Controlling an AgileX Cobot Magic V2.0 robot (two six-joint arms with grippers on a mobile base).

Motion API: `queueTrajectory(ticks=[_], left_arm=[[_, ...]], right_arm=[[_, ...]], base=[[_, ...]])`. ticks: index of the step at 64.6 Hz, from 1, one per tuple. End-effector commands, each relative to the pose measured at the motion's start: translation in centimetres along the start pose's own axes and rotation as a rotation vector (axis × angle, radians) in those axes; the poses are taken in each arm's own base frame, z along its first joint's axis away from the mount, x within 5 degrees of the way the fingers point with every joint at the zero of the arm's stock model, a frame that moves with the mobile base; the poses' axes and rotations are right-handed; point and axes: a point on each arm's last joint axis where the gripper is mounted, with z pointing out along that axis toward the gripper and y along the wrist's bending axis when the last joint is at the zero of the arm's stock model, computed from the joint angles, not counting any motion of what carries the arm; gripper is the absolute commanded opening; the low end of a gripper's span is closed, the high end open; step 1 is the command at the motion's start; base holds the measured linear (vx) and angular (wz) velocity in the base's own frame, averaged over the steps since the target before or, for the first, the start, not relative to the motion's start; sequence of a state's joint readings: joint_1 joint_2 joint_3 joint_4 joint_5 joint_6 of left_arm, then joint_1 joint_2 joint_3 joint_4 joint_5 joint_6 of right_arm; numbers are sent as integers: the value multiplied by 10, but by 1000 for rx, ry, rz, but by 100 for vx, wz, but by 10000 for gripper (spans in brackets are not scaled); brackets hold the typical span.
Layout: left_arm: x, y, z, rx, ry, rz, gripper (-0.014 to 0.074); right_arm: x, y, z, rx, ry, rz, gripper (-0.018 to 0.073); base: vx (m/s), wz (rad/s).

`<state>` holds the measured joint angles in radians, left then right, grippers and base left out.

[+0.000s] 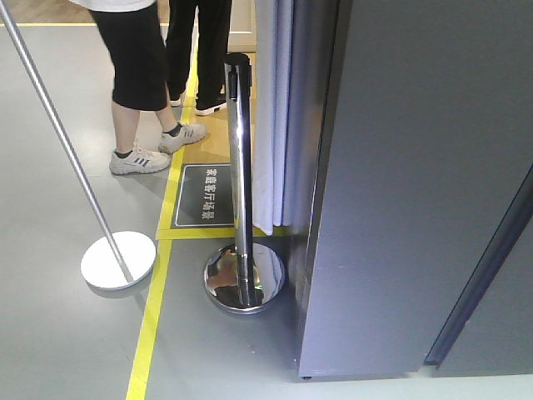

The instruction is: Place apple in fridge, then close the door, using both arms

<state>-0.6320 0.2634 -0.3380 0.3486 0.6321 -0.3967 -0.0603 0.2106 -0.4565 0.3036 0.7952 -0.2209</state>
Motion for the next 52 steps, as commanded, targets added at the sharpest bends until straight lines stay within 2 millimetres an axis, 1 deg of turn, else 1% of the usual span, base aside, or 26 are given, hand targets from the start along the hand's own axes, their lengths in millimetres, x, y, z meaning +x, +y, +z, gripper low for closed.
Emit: queueTrajectory(ticks=[1,13,18,29,38,46,52], left_arm=[[-4,-1,-2,7,-103,-39,-6],[21,6,6,-98,-165,-110,-6],[34,10,9,-156,-169,-146,-6],[48,17,9,-280,-246,-199,-6],[63,21,14,-358,-256,-257,-6],[77,22,21,-385,-287,-272,-6],[78,22,20,-383,-315,-283,-6]], right_arm=[[-13,0,-3,7,-81,7,-8],[-13,0,-3,7,-81,7,-8],[-13,0,-3,7,-81,7,-8],[-12,0,-3,6,-80,8,-8],[-12,0,-3,6,-78,8,-8],[-12,0,-3,6,-78,8,-8],[-12,0,-3,6,-78,8,-8]], base=[[0,0],[0,0],[0,0],[0,0],[0,0],[0,0],[0,0]])
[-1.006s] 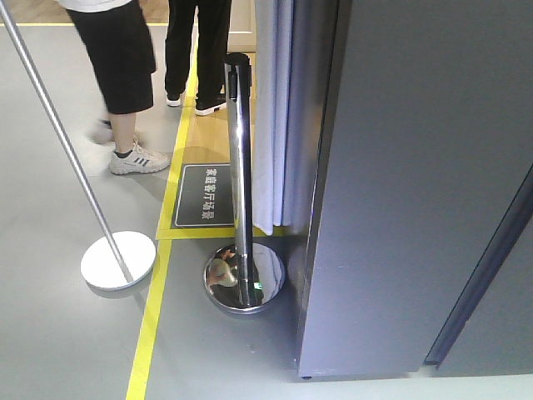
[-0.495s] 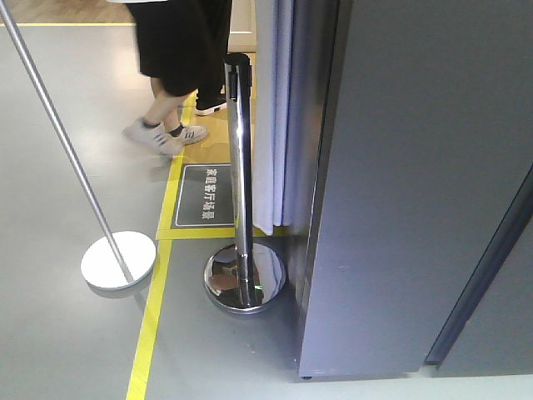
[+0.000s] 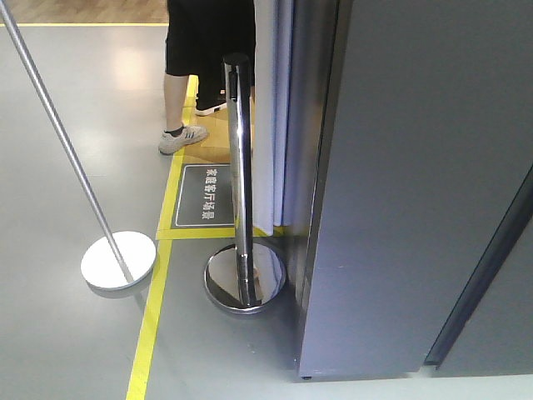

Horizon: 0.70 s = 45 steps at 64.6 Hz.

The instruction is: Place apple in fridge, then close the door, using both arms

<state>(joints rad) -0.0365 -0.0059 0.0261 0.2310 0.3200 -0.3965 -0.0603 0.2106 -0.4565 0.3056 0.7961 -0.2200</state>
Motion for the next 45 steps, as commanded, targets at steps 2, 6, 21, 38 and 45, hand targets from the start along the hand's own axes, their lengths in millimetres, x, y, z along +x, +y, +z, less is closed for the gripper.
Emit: queueTrajectory(ticks=[2,6,21,38,45], left_arm=[[-3,-2,0,37,-96,-16,-6],[-3,-3,0,37,-98,-6,-6],[-4,1,0,-28,-113,23,-6],[-6,1,0,-29,-136,18,-6],[-5,1,0,-30,-130,16,-6]], right_arm=[[-12,0,-3,7,-79,5,-8],[-12,0,-3,7,-79,5,-8],[-12,0,-3,7,-79,5,-8],[-12,0,-3,7,-80,5,-8],[-12,0,-3,7,-80,5,-8]], base=[[0,0],[0,0],[0,0],[0,0],[0,0]])
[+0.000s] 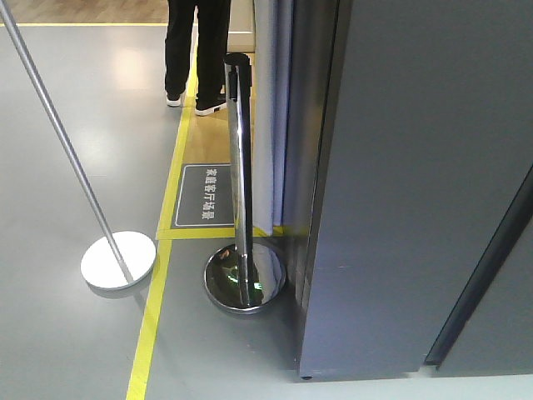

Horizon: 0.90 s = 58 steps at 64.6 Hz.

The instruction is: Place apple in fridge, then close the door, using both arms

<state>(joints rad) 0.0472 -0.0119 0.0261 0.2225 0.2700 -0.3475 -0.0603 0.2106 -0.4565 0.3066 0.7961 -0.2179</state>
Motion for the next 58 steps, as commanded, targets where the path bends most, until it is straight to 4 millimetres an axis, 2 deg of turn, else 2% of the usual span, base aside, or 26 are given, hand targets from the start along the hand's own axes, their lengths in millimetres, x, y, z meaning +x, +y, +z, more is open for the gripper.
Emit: queueTrajectory(ticks=[1,58], left_arm=[[0,-2,1,29,-67,-10,-6],[-1,-2,1,28,-67,-10,-6]], right_arm=[[-12,0,-3,8,-80,3,-8],[-12,0,-3,8,-78,3,-8]], base=[[0,0],[0,0]])
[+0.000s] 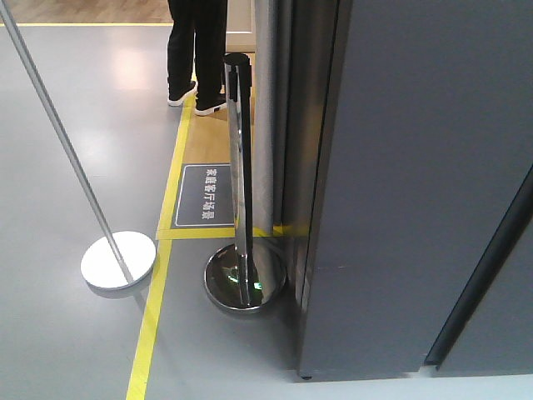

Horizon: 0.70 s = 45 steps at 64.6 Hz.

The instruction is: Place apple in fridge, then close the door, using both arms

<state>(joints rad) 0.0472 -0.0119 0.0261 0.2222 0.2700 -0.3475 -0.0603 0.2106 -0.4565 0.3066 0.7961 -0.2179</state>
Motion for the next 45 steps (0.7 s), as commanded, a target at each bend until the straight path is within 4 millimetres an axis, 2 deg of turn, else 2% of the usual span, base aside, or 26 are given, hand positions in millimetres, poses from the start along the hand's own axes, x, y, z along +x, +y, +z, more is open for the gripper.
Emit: queueTrajectory(ticks=[1,20,33,45], left_arm=[[-1,-2,1,28,-67,-9,-6],[-1,-2,1,28,-67,-9,-6],[-1,-2,1,28,-67,-9,-6],[-1,-2,1,28,-67,-9,-6]], right_arm=[[-12,0,-3,7,-77,3,-8],[-6,-6,5,53,-94,-24,-8],[-6,-17,13,151,-328,-67,-8],[17,-26,32,213,-390,-116,-8]], base=[[0,0],[0,0],[0,0],[0,0]])
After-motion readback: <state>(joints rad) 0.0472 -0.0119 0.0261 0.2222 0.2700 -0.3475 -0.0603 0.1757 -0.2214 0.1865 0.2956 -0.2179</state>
